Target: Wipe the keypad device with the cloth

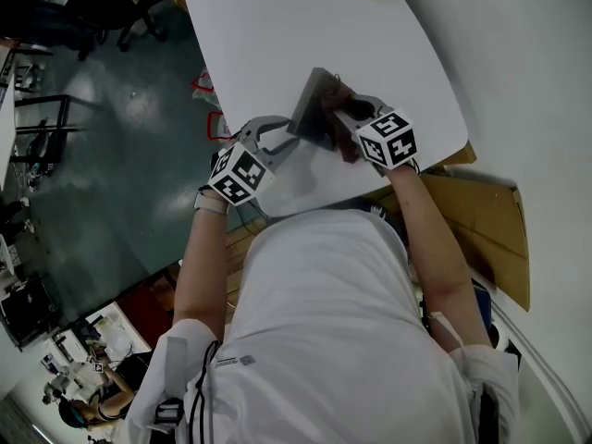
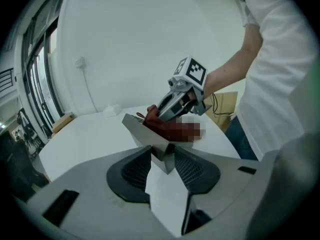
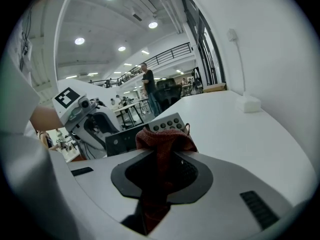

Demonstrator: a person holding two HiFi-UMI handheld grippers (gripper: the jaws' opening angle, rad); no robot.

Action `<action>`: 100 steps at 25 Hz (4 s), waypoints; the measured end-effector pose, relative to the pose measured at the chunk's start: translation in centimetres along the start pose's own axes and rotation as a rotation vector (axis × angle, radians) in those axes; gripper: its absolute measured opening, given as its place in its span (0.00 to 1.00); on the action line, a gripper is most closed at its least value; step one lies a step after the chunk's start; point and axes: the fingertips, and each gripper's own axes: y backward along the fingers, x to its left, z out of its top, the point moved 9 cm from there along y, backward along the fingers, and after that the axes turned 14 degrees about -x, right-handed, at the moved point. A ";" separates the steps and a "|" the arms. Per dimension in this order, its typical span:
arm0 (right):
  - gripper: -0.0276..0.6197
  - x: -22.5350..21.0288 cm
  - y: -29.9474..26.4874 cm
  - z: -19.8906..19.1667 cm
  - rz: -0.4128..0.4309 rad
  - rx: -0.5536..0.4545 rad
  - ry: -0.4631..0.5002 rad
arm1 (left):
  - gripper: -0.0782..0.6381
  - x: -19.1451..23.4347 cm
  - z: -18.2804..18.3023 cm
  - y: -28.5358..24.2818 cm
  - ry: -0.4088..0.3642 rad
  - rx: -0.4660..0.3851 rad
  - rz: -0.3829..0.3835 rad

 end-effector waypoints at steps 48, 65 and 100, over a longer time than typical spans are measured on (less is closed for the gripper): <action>0.16 0.8 -2.0 8.8 0.105 -0.084 0.096 | 0.31 1.6 3.2 -1.0 0.270 -0.056 0.158; 0.16 0.6 -4.3 5.8 0.089 -0.105 0.074 | 0.31 1.5 1.7 -1.4 0.310 -0.056 0.221; 0.16 -4.3 -0.5 -2.0 -0.121 -0.031 -0.128 | 0.31 1.8 0.9 -1.0 0.314 -0.065 0.255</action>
